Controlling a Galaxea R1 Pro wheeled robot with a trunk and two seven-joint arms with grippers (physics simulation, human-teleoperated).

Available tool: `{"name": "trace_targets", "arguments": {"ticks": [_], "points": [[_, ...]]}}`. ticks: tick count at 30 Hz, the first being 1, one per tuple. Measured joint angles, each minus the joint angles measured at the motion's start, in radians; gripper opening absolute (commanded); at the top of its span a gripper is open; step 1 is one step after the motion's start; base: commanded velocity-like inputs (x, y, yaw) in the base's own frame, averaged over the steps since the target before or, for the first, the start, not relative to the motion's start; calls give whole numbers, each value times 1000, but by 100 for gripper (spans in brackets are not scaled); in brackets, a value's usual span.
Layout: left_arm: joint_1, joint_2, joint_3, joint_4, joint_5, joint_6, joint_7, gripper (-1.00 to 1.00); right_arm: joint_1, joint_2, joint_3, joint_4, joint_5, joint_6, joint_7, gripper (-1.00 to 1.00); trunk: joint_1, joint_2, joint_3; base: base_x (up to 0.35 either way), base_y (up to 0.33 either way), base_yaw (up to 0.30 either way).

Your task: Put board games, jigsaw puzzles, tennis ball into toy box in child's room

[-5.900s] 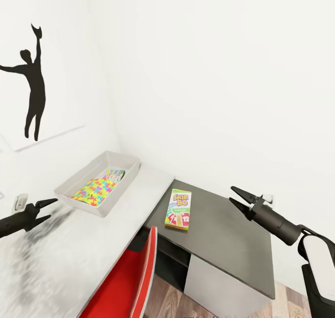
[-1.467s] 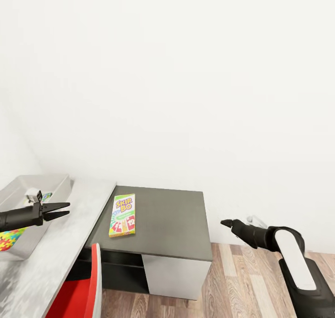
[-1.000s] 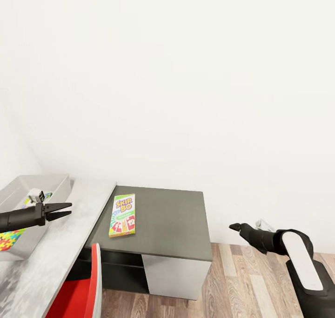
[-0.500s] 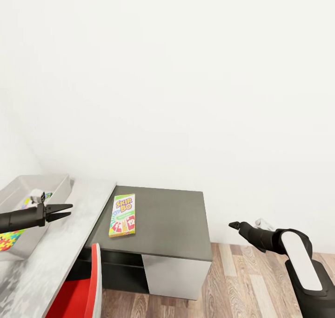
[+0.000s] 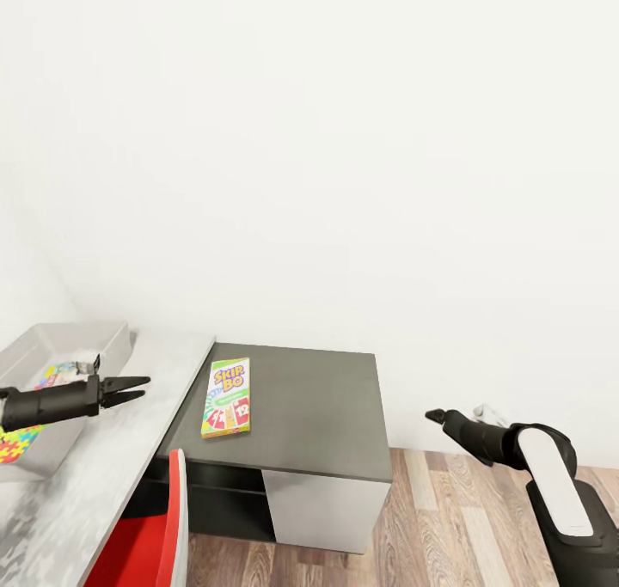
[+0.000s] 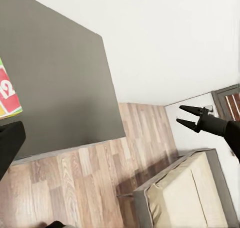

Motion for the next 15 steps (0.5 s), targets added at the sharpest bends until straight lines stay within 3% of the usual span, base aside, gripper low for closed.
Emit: {"name": "trace_targets", "arguments": {"ticks": [4, 9, 13, 15], "points": [[-11, -77, -8, -14, -9, 10, 115, 100, 0, 2, 7, 8, 26, 0, 0, 100, 0, 0, 0, 0, 0, 0], [-29, -178, -11, -56, -9, 34, 354, 100, 0, -1, 14, 10, 40, 1, 0, 100, 0, 0, 0, 0, 0, 0], [-56, -238, -11, -76, -5, 42, 485, 100, 0, -6, 15, 10, 42, 1, 1, 100, 0, 0, 0, 0, 0, 0], [-65, -257, -11, -79, -5, 43, 513, 100, 0, -8, 15, 11, 42, 1, 1, 100, 0, 0, 0, 0, 0, 0]]}}
